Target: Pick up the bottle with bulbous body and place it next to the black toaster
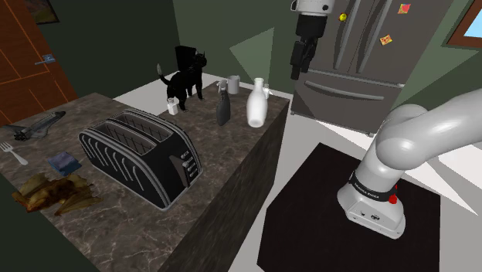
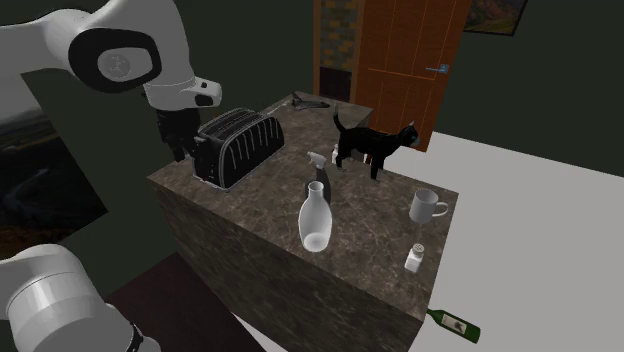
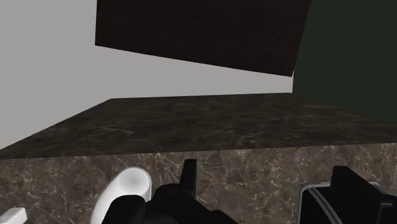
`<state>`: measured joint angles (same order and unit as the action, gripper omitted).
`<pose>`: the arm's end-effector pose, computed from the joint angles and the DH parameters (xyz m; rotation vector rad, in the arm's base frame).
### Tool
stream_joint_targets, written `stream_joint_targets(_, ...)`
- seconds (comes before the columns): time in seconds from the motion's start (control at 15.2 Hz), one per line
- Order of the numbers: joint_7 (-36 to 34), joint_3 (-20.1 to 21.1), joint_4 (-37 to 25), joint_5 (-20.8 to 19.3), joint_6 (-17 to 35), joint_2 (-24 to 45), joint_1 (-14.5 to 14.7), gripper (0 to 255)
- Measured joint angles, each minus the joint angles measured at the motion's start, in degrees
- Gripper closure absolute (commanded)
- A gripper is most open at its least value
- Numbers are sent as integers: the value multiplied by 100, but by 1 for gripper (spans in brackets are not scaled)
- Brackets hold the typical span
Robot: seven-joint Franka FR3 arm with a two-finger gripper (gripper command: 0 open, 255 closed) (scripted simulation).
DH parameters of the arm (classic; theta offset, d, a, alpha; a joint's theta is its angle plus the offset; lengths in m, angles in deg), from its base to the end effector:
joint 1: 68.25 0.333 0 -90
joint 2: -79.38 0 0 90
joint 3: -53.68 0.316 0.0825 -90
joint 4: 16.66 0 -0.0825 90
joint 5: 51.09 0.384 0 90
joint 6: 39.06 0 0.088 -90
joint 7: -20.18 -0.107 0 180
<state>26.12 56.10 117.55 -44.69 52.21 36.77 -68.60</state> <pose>0.3199 0.0269 0.5857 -3.0523 -0.1922 0.0044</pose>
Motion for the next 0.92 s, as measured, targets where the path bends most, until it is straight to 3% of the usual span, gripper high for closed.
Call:
stream_joint_targets(0.33, 190, -120, -112, -130, 405, 537, -81, 0)
stream_joint_targets(0.92, 708, -470, -989, -413, 1271, 2301, -292, 0)
